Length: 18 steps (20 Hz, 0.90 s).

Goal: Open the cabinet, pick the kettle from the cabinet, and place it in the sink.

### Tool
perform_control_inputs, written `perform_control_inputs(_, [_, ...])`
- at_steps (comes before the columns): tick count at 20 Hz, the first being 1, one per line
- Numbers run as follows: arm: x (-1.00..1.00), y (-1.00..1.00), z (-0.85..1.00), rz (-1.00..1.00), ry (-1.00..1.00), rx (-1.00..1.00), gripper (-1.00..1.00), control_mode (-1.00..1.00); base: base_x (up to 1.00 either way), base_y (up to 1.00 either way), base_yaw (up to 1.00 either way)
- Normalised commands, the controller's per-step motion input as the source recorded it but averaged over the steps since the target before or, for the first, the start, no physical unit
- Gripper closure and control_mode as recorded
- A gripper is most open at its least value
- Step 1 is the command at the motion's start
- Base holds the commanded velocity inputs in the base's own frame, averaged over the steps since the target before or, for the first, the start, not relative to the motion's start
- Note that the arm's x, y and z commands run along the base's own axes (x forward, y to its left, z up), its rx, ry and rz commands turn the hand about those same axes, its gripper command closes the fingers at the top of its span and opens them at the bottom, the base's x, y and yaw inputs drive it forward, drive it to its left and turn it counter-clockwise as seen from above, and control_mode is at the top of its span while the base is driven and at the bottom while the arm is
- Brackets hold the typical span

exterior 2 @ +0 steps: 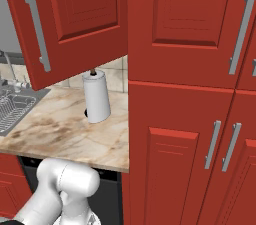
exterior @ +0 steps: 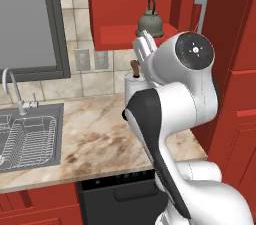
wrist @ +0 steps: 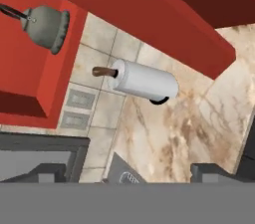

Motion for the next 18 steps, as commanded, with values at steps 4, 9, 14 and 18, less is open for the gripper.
perform_control_inputs(4, [0.32,0.00,0.00,-0.29,0.00,0.14,-1.00,-1.00,0.00,0.00,0.00])
perform_control_inputs(9, [0.27,-0.14,0.00,-0.32,0.00,0.07,-1.00,-1.00,0.00,0.00,0.00])
perform_control_inputs(14, [0.26,-0.02,-0.02,-0.33,-0.01,0.01,-1.00,-1.00,0.00,0.00,0.00])
perform_control_inputs(18, [0.25,-0.03,-0.05,-0.34,-0.01,0.00,-1.00,-1.00,0.00,0.00,0.00])
